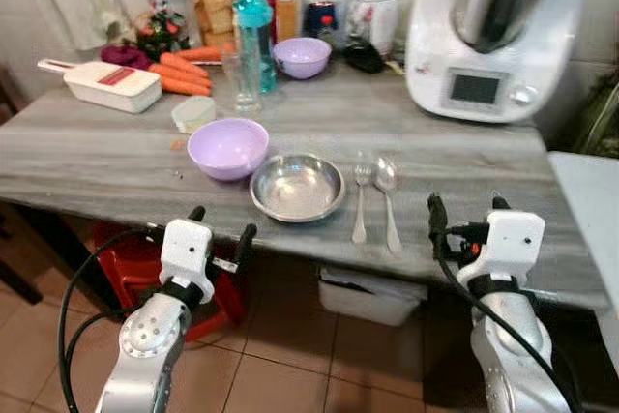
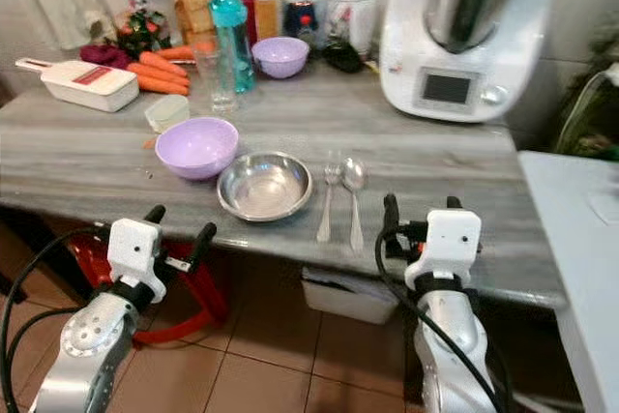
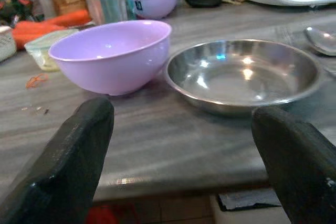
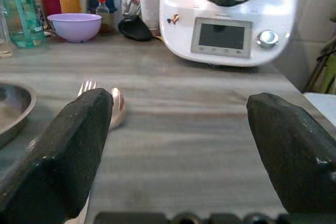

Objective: Setting the table

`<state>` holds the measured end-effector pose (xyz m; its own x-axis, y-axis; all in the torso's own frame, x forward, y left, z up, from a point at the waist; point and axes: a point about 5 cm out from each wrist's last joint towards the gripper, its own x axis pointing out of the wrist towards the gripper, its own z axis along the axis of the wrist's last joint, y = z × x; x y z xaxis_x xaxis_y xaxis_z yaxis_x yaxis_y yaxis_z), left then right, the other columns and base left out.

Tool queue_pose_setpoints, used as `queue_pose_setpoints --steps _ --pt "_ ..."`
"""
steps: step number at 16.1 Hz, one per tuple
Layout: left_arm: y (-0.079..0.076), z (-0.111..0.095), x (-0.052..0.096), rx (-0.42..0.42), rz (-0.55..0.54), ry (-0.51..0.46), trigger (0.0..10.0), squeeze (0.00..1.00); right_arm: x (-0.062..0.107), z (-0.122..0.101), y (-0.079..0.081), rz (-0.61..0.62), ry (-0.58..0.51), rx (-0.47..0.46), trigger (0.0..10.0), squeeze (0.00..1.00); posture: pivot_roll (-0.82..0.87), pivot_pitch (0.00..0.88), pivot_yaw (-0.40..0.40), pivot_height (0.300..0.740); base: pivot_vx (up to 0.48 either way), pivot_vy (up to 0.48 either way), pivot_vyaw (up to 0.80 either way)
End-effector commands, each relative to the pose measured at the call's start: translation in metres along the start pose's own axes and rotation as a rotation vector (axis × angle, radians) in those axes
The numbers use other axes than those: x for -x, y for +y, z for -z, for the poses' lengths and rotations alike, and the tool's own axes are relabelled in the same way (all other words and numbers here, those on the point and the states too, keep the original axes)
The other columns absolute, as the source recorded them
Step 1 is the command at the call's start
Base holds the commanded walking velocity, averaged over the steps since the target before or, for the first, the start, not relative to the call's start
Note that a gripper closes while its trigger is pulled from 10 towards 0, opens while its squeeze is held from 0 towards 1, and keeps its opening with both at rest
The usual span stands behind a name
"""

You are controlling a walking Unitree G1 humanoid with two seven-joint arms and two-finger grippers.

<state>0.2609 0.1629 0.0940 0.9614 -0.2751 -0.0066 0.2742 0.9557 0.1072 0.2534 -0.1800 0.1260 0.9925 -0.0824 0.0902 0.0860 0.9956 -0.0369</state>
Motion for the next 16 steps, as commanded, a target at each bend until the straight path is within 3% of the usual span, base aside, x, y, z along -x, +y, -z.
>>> queue_pose_setpoints --steps 1,16 --pt "-0.0012 0.0003 -0.0007 -0.005 0.003 0.008 10.0 0.0 -0.0018 -0.0005 -0.0003 0.0 -0.005 0.007 10.0 0.0 0.0 0.0 0.036 0.74 -0.296 0.0 0.0" --pt "-0.0027 0.0007 -0.0014 -0.004 0.01 0.013 10.0 0.0 -0.0055 0.0 -0.0012 -0.003 -0.004 0.011 10.0 0.0 -0.01 0.0 0.029 0.74 -0.306 0.0 0.0"
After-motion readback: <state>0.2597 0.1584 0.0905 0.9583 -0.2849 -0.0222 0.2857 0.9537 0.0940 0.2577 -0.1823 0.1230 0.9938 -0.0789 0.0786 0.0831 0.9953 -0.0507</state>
